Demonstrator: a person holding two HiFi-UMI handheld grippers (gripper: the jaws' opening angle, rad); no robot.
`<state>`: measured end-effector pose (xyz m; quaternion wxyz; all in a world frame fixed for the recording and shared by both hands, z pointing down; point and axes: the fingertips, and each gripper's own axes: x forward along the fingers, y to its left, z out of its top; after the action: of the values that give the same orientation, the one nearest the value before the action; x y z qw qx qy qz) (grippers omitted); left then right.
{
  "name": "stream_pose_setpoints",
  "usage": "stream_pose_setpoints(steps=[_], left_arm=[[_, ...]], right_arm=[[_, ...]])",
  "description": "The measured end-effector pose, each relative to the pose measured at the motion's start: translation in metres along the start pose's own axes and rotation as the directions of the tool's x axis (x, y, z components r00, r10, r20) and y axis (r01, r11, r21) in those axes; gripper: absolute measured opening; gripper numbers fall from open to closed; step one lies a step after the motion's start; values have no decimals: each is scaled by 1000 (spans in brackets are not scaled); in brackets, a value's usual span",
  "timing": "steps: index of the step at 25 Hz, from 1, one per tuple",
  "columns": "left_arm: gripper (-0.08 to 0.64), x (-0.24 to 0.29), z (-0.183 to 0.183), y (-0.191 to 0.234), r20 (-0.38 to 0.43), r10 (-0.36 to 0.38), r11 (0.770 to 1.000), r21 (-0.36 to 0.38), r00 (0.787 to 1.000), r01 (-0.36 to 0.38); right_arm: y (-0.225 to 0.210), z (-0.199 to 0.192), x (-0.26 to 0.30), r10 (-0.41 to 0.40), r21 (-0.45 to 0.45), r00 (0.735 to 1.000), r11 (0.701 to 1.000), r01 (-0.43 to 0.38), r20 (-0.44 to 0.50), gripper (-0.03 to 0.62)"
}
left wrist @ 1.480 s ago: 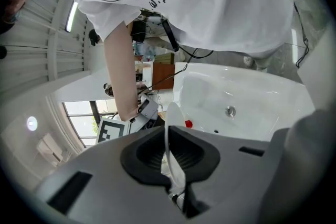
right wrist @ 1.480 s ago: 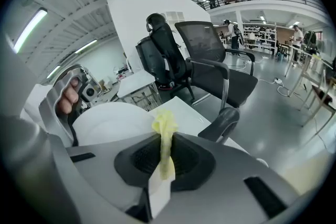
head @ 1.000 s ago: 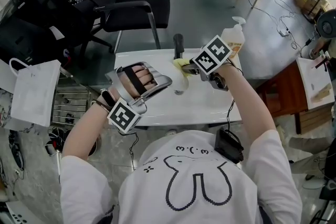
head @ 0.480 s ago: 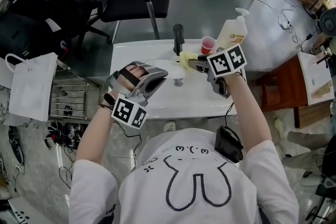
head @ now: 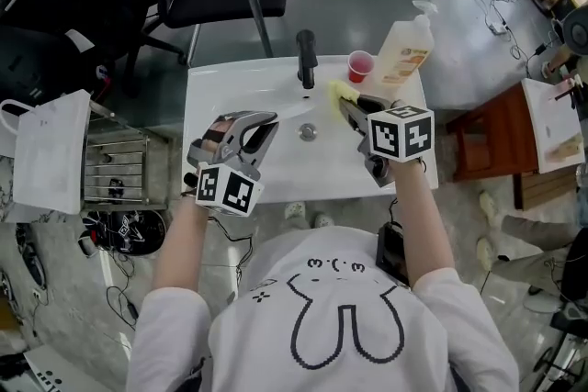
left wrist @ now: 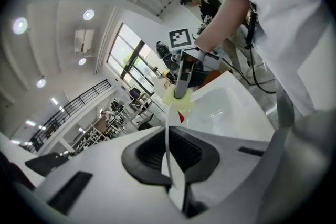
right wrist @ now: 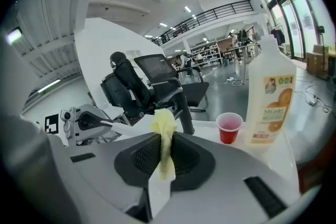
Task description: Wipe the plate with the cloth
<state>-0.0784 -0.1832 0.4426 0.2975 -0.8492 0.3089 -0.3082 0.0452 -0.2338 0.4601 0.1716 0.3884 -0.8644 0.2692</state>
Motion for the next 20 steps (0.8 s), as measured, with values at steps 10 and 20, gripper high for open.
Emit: stream_pose_setpoints(steps=[10, 20], left_arm=[[19, 38, -53, -28, -46, -52, 864, -502, 998, 22], [20, 84, -120, -71, -105, -168, 447, -894, 980, -19]], right_arm=[[-11, -28, 22, -69, -4, 998, 998, 69, -10, 51], [-32, -77, 38, -130, 93, 987, 986, 139, -91, 51]])
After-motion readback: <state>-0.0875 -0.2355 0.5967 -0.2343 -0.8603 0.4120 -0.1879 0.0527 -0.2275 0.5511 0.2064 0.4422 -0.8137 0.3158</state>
